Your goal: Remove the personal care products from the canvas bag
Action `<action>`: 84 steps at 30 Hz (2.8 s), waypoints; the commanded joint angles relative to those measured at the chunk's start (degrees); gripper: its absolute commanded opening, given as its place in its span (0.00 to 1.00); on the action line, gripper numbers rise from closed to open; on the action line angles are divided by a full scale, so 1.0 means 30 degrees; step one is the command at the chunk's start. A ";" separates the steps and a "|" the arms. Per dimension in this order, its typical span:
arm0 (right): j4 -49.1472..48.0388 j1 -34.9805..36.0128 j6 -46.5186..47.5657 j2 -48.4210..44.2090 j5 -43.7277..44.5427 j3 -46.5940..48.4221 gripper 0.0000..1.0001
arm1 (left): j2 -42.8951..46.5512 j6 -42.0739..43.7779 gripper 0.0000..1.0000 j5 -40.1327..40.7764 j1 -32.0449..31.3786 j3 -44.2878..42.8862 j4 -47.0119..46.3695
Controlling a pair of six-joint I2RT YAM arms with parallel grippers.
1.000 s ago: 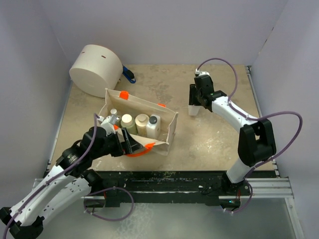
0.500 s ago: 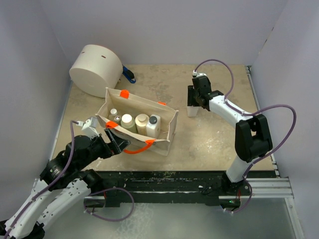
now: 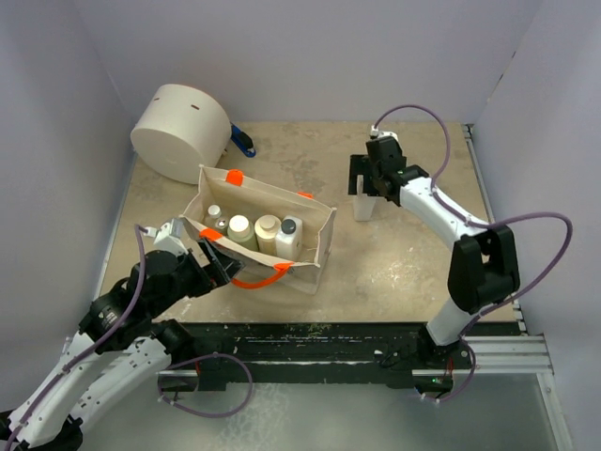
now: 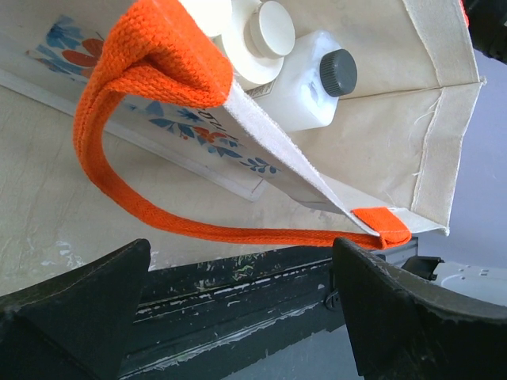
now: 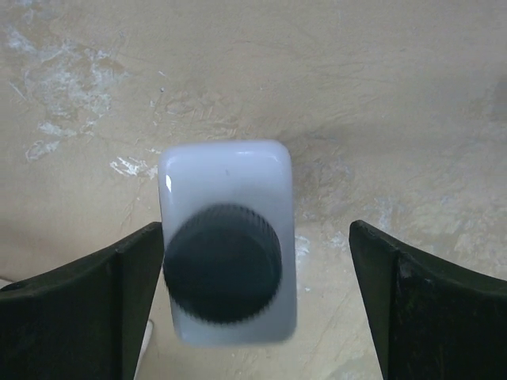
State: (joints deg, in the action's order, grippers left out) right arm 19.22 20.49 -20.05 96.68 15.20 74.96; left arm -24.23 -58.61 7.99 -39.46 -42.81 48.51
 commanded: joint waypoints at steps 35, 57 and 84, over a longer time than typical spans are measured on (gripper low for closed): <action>0.3656 0.3931 -0.7641 -1.5069 -0.6927 -0.5595 0.95 | -0.1924 -0.1131 0.99 -0.0578 -0.0075 0.0150 -0.3541; 0.1319 1.2099 -0.8984 -0.9525 -0.4778 0.2034 0.94 | -0.3113 -0.1334 0.99 -0.3824 -0.0084 0.2857 -0.6365; 0.5876 1.2963 -1.6381 -0.2308 0.4577 0.1585 0.93 | -0.2559 -0.1444 0.99 -0.6605 -0.0062 0.6488 -0.7381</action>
State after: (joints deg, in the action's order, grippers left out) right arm 27.29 59.44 -62.15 85.38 19.57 75.48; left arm -31.44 -62.59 -9.26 -39.44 -23.88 25.28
